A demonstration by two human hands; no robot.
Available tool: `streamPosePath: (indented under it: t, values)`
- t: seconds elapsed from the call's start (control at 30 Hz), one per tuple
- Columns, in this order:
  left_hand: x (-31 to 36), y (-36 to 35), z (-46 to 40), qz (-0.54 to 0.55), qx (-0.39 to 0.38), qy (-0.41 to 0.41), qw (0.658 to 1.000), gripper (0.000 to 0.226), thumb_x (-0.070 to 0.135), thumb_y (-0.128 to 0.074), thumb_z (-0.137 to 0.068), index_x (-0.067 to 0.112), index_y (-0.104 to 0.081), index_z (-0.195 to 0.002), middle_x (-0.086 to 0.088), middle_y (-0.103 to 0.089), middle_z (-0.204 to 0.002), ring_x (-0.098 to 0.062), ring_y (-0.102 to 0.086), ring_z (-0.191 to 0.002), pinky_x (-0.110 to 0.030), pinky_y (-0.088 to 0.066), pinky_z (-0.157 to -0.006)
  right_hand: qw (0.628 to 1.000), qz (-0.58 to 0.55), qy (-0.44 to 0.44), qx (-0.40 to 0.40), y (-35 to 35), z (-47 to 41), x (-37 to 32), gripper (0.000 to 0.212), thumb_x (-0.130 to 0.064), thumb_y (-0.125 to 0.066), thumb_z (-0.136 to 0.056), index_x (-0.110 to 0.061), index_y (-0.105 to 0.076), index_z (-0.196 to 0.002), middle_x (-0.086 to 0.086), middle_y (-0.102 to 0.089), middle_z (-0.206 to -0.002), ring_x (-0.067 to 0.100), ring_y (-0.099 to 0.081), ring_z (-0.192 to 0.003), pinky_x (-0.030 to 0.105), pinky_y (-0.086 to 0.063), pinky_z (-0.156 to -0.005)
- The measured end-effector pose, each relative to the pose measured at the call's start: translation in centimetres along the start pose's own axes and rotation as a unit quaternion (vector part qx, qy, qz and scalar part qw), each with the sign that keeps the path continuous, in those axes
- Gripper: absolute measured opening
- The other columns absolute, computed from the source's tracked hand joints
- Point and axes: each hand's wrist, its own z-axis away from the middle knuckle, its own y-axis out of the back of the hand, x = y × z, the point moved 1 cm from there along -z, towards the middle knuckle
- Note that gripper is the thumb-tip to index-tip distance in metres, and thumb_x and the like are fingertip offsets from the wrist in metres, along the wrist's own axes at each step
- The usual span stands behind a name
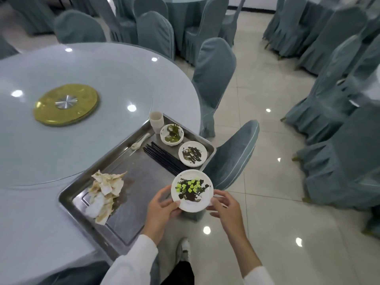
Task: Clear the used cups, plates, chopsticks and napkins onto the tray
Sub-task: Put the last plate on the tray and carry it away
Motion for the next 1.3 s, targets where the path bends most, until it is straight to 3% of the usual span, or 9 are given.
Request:
streamPosePath:
  t: [0.17,0.27,0.37,0.53,0.83,1.03,1.17,1.3]
  values:
    - [3.2,-0.5,-5.3,0.014,0.016,-0.001,1.0,0.057,-0.009,-0.078,-0.087,0.026,-0.065,-0.13,-0.015,-0.08,-0.108,-0.03,-0.078,-0.101,-0.039,-0.066,-0.075,0.999,0.04,0.024,-0.007,-2.9,-5.5,-3.1,0.019,-0.015,-0.07,-0.099,-0.026,-0.074,-0.114,-0.005,-0.08,-0.093,0.019,-0.078,-0.082,0.027,-0.063,-0.066]
    - [4.5,-0.7,-8.0,0.007,0.045,0.004,0.999,0.054,-0.006,-0.08,-0.086,0.026,-0.063,-0.125,-0.012,-0.081,-0.106,-0.03,-0.079,-0.097,-0.043,-0.066,-0.076,0.998,0.059,0.035,0.004,-4.2,-8.9,-4.4,0.015,-0.02,-0.073,-0.098,-0.029,-0.076,-0.109,-0.01,-0.079,-0.091,0.016,-0.077,-0.078,0.034,-0.066,-0.068]
    - [5.0,-0.7,-10.1,0.021,0.06,0.016,0.998,0.052,-0.005,-0.078,-0.086,0.028,-0.063,-0.123,-0.011,-0.081,-0.106,-0.03,-0.079,-0.097,-0.045,-0.066,-0.076,0.994,0.099,0.045,0.016,-5.5,-11.9,-5.3,0.012,-0.025,-0.076,-0.096,-0.036,-0.075,-0.102,-0.019,-0.076,-0.09,0.008,-0.075,-0.078,0.028,-0.065,-0.071]
    - [4.9,-1.4,-12.9,0.024,0.103,0.031,0.994,0.052,-0.006,-0.08,-0.084,0.028,-0.064,-0.121,-0.008,-0.081,-0.106,-0.027,-0.079,-0.098,-0.045,-0.066,-0.079,0.989,0.145,0.037,0.011,-6.3,-16.6,-5.8,0.014,-0.023,-0.08,-0.092,-0.035,-0.075,-0.097,-0.015,-0.075,-0.091,0.007,-0.072,-0.088,0.026,-0.062,-0.077]
    - [4.0,-4.2,-16.6,0.008,0.16,0.105,0.982,0.036,-0.002,-0.076,-0.09,0.02,-0.071,-0.118,-0.003,-0.077,-0.114,-0.022,-0.075,-0.106,-0.039,-0.064,-0.089,0.972,0.233,-0.017,-0.024,-5.6,-24.8,-5.4,0.014,-0.016,-0.08,-0.091,-0.021,-0.08,-0.104,-0.01,-0.075,-0.092,0.007,-0.07,-0.088,0.039,-0.062,-0.088]
    - [3.2,-6.6,-19.2,0.009,0.185,0.136,0.973,0.031,-0.003,-0.068,-0.095,0.016,-0.071,-0.119,-0.009,-0.072,-0.116,-0.025,-0.069,-0.11,-0.036,-0.061,-0.088,0.951,0.307,-0.012,-0.043,-5.0,-28.4,-4.4,0.01,-0.016,-0.079,-0.092,-0.02,-0.079,-0.101,-0.005,-0.073,-0.098,0.003,-0.065,-0.084,0.02,-0.052,-0.073]
    - [3.0,-7.7,-20.3,0.018,0.207,0.147,0.967,0.029,-0.003,-0.064,-0.098,0.014,-0.069,-0.122,-0.015,-0.073,-0.113,-0.026,-0.071,-0.106,-0.031,-0.061,-0.082,0.926,0.374,-0.012,-0.052,-4.9,-30.1,-4.3,0.01,-0.022,-0.078,-0.093,-0.024,-0.081,-0.103,-0.01,-0.073,-0.087,0.007,-0.068,-0.077,0.031,-0.062,-0.073]
    - [2.9,-8.4,-21.3,0.025,0.226,0.149,0.962,0.029,-0.003,-0.063,-0.099,0.014,-0.067,-0.123,-0.017,-0.073,-0.109,-0.026,-0.072,-0.098,-0.031,-0.062,-0.079,0.908,0.415,-0.009,-0.057,-5.0,-31.1,-4.3,0.01,-0.027,-0.076,-0.095,-0.027,-0.081,-0.104,-0.007,-0.077,-0.092,0.013,-0.071,-0.079,0.041,-0.064,-0.077]
